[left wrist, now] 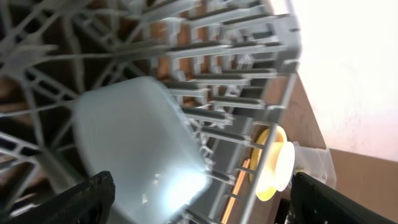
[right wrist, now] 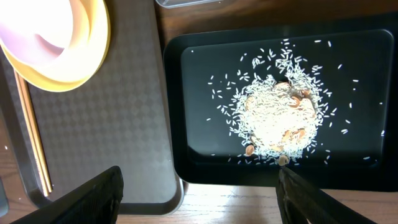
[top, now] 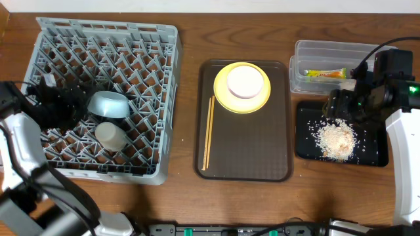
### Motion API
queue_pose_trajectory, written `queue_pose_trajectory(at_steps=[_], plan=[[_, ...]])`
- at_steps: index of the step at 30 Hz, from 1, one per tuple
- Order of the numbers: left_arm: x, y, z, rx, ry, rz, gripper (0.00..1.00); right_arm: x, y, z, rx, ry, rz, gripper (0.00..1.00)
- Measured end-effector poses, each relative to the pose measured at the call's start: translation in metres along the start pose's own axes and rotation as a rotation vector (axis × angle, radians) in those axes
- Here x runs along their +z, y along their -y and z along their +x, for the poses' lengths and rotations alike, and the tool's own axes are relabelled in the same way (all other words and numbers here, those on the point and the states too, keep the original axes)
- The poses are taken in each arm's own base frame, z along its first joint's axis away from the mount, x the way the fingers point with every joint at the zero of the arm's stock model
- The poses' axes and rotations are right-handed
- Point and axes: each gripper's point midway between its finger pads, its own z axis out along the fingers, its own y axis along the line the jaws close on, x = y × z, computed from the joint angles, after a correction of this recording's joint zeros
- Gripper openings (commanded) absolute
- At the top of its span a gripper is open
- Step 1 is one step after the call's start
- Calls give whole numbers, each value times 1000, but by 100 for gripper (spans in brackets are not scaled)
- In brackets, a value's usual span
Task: Sort waste into correct bins and load items into the dishwasher
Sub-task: 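Reach left gripper to the yellow plate and grasp the pink bowl rim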
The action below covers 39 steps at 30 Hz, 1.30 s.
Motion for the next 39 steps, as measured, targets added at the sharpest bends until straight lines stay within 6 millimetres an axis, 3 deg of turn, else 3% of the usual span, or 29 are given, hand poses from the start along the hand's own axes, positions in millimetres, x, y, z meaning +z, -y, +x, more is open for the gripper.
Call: queue_pose_trajectory(at_steps=[5, 11, 21, 32, 35, 39], plan=[[-3, 37, 16, 85, -16, 20, 92, 0, 0, 0, 0, 0, 0, 77], [15, 69, 57, 184, -120, -21, 92, 0, 0, 0, 0, 0, 0, 77], [78, 141, 153, 647, -283, -90, 93, 0, 0, 2, 1, -8, 1, 77], [124, 248, 221, 1134, -116, 52, 93, 0, 3, 5, 38, -21, 17, 79], [149, 262, 239, 1207, -96, 83, 93, 0, 4, 7, 40, -28, 22, 79], [189, 258, 260, 1257, -115, 88, 93, 0, 4, 8, 43, -30, 23, 79]])
